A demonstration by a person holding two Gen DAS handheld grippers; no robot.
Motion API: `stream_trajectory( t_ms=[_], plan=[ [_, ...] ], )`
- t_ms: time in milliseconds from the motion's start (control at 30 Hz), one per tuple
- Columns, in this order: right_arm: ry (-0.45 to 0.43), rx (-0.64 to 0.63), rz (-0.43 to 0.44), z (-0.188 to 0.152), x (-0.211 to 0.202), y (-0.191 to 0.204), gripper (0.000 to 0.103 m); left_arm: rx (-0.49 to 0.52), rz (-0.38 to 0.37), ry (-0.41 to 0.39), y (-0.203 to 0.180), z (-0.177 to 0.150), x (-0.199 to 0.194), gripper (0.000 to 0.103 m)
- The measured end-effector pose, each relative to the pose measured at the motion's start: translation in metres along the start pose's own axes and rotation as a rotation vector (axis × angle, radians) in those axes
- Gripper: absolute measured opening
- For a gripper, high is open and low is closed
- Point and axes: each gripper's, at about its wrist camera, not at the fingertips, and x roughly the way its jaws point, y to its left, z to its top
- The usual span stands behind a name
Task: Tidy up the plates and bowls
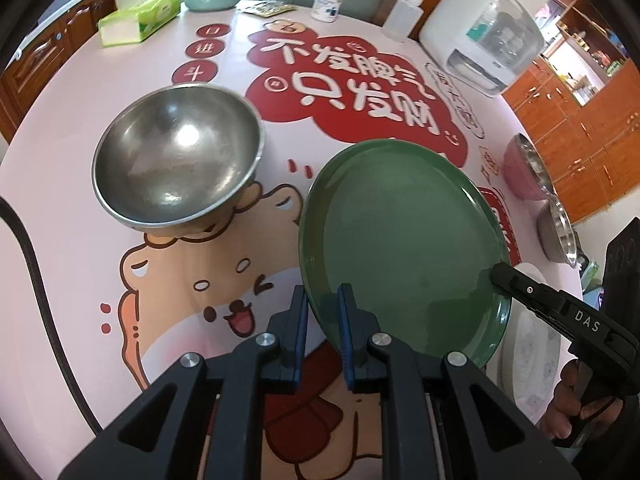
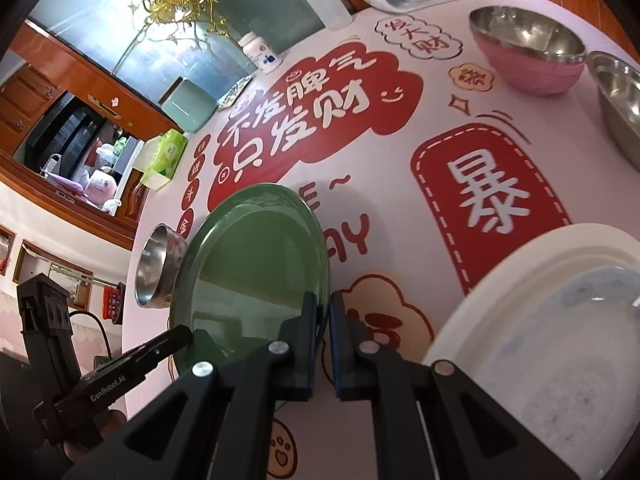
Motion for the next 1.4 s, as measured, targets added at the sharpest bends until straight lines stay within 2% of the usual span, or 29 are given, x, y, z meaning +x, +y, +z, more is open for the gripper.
stream_trajectory(
  t_ms=[300, 567, 1000, 1400],
  plan=[
    [-0.055, 0.003, -0.008, -0.012, -0.035, -0.014, 0.007, 0.068, -0.004, -0.04, -0.034, -0.006, -0.019, 0.012],
    [-0.106, 0.037, -0.029, -0.027, -0.071, -0.038, 0.007, 0.131, -0.038, -0.06, -0.072, -0.016, -0.028, 0.012],
    [-0.154, 0.151, -0.083, -0.054, -0.116, -0.092, 0.008, 0.269, -0.085, -0.01, -0.141, -0.033, -0.016, 0.012],
    [-0.133, 0.228, -0.134, -0.078, -0.137, -0.14, 0.008, 0.355, -0.1, 0.084, -0.19, -0.054, 0.011, 0.012]
  ],
)
